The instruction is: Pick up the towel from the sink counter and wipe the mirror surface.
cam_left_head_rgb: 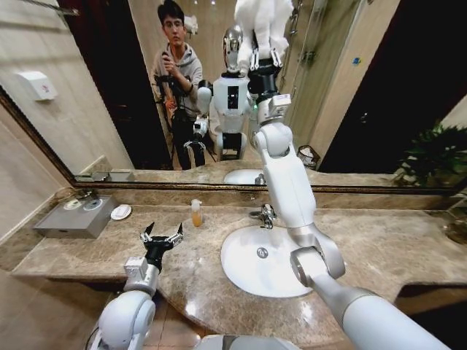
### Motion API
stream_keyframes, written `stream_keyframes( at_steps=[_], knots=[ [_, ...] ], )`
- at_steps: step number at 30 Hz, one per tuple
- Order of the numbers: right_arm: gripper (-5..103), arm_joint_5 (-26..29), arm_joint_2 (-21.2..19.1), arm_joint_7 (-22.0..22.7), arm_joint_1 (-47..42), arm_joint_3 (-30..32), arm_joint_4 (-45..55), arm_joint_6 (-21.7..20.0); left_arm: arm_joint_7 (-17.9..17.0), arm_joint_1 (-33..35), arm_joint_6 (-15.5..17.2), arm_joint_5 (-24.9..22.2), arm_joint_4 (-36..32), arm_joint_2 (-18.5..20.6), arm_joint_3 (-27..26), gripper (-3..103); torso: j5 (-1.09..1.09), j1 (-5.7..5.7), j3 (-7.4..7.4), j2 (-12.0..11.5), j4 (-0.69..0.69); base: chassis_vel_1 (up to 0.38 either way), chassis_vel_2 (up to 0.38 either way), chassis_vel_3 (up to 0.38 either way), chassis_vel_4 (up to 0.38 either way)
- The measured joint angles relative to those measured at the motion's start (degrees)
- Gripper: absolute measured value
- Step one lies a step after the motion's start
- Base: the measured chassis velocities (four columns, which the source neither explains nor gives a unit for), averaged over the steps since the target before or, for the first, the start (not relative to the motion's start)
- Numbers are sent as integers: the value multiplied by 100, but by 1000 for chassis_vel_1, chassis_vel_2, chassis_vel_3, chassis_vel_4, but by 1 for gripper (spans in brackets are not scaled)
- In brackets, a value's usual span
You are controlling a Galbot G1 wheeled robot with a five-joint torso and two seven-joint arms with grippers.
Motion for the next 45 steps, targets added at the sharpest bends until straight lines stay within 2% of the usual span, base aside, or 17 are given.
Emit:
stream_keyframes(
  at_steps=[6, 12, 15, 23, 27, 32, 35, 38, 39, 41, 45],
  knots=[
    [18, -95, -10, -269, -161, -590, -16, 310, 0, 0, 0, 0, 0, 0, 0, 100, -3, 5, 3, -2, 7, 0, 0, 0, 0],
    [18, -127, -13, -428, -186, -811, -99, 534, 0, 0, 0, 0, 0, 0, 0, 100, -2, 4, 2, -2, 6, 0, 0, 0, 0],
    [18, -187, -15, -391, -213, -721, -134, 571, 0, 0, 0, 0, 0, 0, 0, 100, -1, 3, 2, -1, 3, 0, 0, 0, 0],
    [18, -378, -18, 159, -228, -66, 48, 442, 0, 0, 0, 0, 0, 0, 0, 100, 1, 2, 1, -1, 2, 0, 0, 0, 0],
    [18, -214, -20, 326, -253, 297, 251, 255, 0, 0, 0, 0, 0, 0, 0, 100, 1, 2, 1, -1, 1, 0, 0, 0, 0],
    [18, -75, -21, 312, -287, 310, 317, 217, 0, 0, 0, 0, 0, 0, 0, 100, 1, 2, 1, -1, 1, 0, 0, 0, 0],
    [18, 19, -21, 118, -334, 170, 351, 250, 0, 0, 0, 0, 0, 0, 0, 100, 1, 2, 1, -1, 3, 0, 0, 0, 0],
    [18, 59, -21, -410, -395, -80, 220, 499, 0, 0, 0, -1, 0, 0, 0, 100, -1, 2, 1, -1, 4, 0, 0, 0, 0],
    [18, 59, -21, -410, -395, -80, 220, 499, 0, 0, 0, -1, 0, 0, 0, 100, -1, 2, 1, -1, 4, 0, 0, 0, 0],
    [18, 82, -21, -710, -419, -257, 131, 645, 0, 0, 0, 0, 0, 0, 0, 100, -2, 2, 1, -1, 4, 0, 0, 0, 0],
    [18, 71, -21, -967, -454, -444, 12, 837, 0, 0, 0, 0, 0, 0, 0, 100, -1, 2, 1, -2, 4, 0, 0, 0, 0]
  ],
)
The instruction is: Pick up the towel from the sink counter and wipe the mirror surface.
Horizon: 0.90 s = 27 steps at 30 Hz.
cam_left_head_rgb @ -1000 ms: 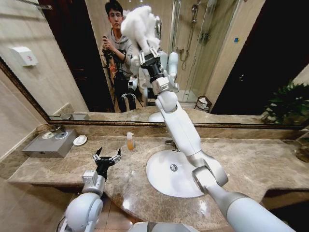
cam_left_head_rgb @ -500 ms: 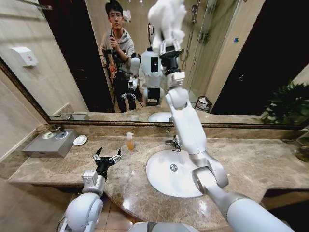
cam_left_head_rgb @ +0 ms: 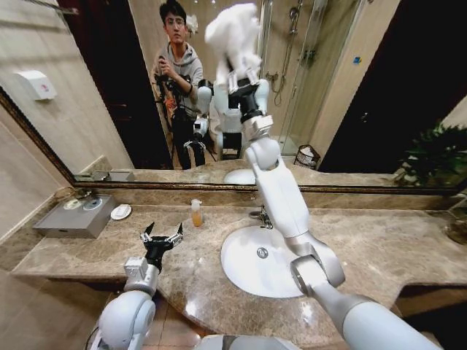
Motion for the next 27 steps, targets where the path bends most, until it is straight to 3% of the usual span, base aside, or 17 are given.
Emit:
stream_keyframes(
  at_steps=[4, 11, 15, 21, 27],
  knots=[
    [18, -73, 0, 77, -69, 5, -21, 0, 0, 0, 0, 0, 0, 0, 0, 100, 0, 0, 0, 0, 0, 0, 0, 0, 0],
    [18, -284, -89, 1134, -322, 506, 512, -437, 0, 0, 0, 0, 0, 0, 0, 100, 2, 0, 0, 0, 0, 0, 0, 0, 0],
    [18, -280, -362, 1398, -487, 784, 816, -552, 0, 0, 0, 0, 0, 0, 0, 100, 2, 0, -1, 0, -3, 0, 0, 0, 0],
    [18, -137, -563, 1457, -809, 945, 996, -666, 0, 0, 0, 0, 0, 0, 0, 100, 3, 0, 0, 0, -3, 0, 0, 0, 0],
    [18, -17, -389, 985, -1249, 519, 1142, -616, 0, 0, 0, 0, 0, 0, 0, 100, 0, 0, 0, 0, 2, 0, 0, 0, 0]
  ],
)
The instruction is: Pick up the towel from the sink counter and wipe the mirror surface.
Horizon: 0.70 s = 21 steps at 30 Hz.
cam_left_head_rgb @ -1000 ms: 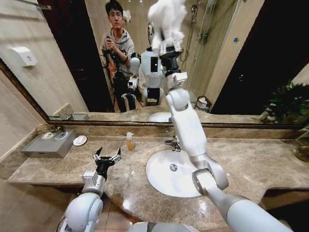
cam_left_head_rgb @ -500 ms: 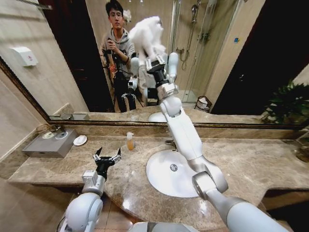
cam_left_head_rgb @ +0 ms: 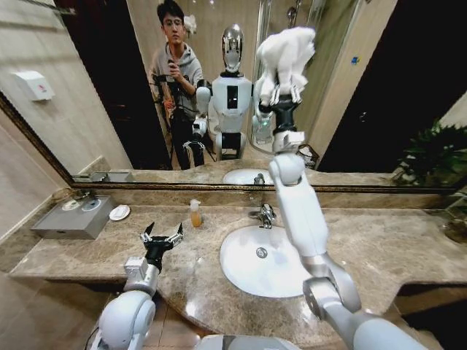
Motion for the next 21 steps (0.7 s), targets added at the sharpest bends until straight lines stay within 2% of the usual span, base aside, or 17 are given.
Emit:
stream_keyframes(
  at_steps=[4, 9, 13, 15, 17, 18, 21],
  knots=[
    [18, -72, 121, -275, -294, -535, 139, 49, 0, 0, 0, 0, 0, 0, 0, 100, -1, 0, 0, 0, -1, 0, 0, 0, 0],
    [18, -106, 76, -287, -410, -584, 148, 67, 0, 0, 0, 0, 0, 0, 0, 100, 0, 0, 0, 0, -2, 0, 0, 0, 0],
    [18, -48, -211, -180, -559, -310, 146, 62, 0, 0, 0, 0, 0, -1, 1, 100, 3, 0, 0, 0, -4, 0, 0, 0, 0],
    [18, 54, -494, -35, -668, -52, 159, 30, 0, 0, 0, 0, 0, 0, 0, 100, 4, 0, 0, 0, -7, 0, 0, 0, 0],
    [18, 89, -559, -3, -696, 9, 172, 24, 0, -1, 0, 0, 0, 0, 0, 100, 4, 0, 0, 0, -6, 0, 0, 0, 0],
    [18, 178, -721, 81, -760, 203, 217, -3, 0, 0, 0, 0, 0, 0, 0, 100, 3, 0, 0, 0, -5, 0, 0, 0, 0],
    [18, 251, -845, 137, -853, 504, 298, -26, 0, 0, 0, 0, 0, 0, 0, 100, 3, 0, 0, 0, -3, 0, 0, 0, 0]
  ],
)
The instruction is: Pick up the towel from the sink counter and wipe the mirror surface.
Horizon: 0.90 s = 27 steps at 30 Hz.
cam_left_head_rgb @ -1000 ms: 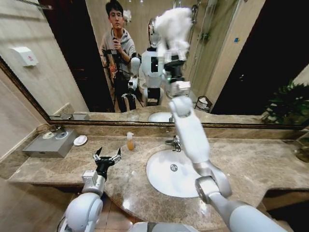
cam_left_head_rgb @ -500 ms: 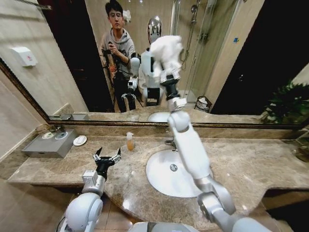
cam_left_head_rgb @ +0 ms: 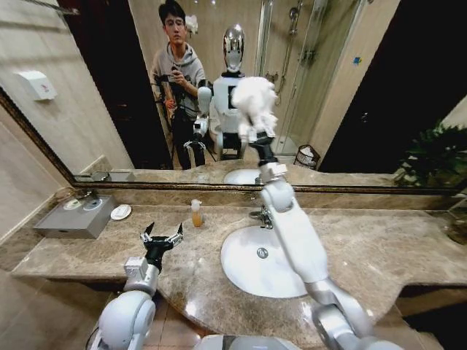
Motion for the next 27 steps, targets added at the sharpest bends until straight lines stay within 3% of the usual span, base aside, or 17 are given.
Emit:
stream_keyframes(
  at_steps=[5, 11, 14, 19, 27],
  knots=[
    [18, 166, -216, 124, -155, 736, 164, -83, 0, 0, 0, 0, 0, 0, 0, 100, 0, 0, 0, 0, -1, 0, 0, 0, 0],
    [18, 322, -300, 193, -169, 996, 203, -143, 0, 0, 0, 0, 0, 0, 0, 100, 0, 0, 0, 0, -1, 0, 0, 0, 0],
    [18, 339, -183, 130, -145, 781, 226, -148, 0, 0, 0, 0, 0, 0, 0, 100, -1, 0, 0, 0, 1, 0, 0, 0, 0],
    [18, 155, 392, -93, -2, 188, 237, -194, 0, 0, 0, 0, 0, 0, -1, 100, -2, 0, 0, 0, 3, 0, 0, 0, 0],
    [18, 30, 754, -296, 204, -790, 26, -180, 0, 1, 0, 0, 0, 0, 0, 100, -4, 0, 0, 0, 1, 0, 0, 0, 0]
  ],
)
